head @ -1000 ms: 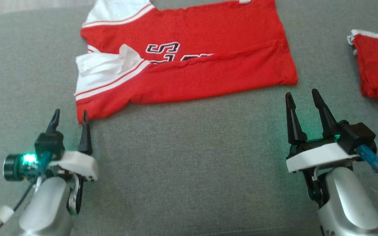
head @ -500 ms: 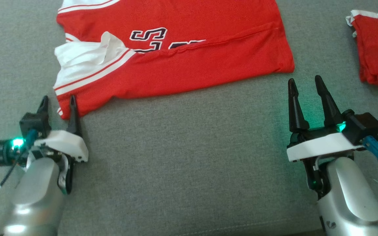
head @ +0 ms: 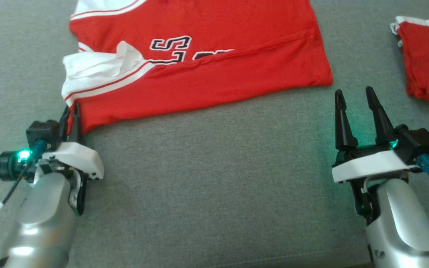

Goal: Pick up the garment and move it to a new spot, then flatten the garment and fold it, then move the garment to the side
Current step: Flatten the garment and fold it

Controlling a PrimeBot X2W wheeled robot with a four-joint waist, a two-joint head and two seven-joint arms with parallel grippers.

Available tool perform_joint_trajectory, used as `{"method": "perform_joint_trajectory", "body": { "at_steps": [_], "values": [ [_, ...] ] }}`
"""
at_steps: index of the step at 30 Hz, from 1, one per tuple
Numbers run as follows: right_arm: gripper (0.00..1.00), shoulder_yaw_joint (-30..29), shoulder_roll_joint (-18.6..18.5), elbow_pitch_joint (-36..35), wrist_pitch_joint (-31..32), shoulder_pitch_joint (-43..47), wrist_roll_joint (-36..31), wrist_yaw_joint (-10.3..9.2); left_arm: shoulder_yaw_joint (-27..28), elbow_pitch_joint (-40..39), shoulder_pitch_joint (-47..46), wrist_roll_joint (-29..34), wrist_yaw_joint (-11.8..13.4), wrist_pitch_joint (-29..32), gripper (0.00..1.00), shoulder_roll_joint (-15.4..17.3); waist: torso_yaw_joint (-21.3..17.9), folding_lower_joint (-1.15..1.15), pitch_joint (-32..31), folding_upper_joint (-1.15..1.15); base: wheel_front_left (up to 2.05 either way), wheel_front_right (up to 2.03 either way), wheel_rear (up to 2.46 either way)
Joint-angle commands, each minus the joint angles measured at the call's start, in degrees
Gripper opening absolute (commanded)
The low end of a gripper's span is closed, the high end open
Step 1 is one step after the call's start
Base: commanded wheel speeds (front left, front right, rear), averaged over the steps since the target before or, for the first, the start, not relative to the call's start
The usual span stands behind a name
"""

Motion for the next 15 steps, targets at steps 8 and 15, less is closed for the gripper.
{"method": "perform_joint_trajectory", "body": {
  "at_steps": [8,15],
  "values": [
    [1.0,-3.1,0.3,6.2,10.8,-8.9,-6.3,-0.11,0.1,-15.3,0.7,6.2,1.9,-2.5,0.0,2.7,2.9,0.0,-1.4,0.0,0.0,0.0,0.0],
    [1.0,-6.5,0.3,15.8,17.6,-16.6,-8.1,-0.11,-1.0,-22.8,2.9,9.6,2.4,-2.5,0.0,2.7,5.1,0.0,-0.9,0.0,0.0,0.0,0.0]
  ]
}}
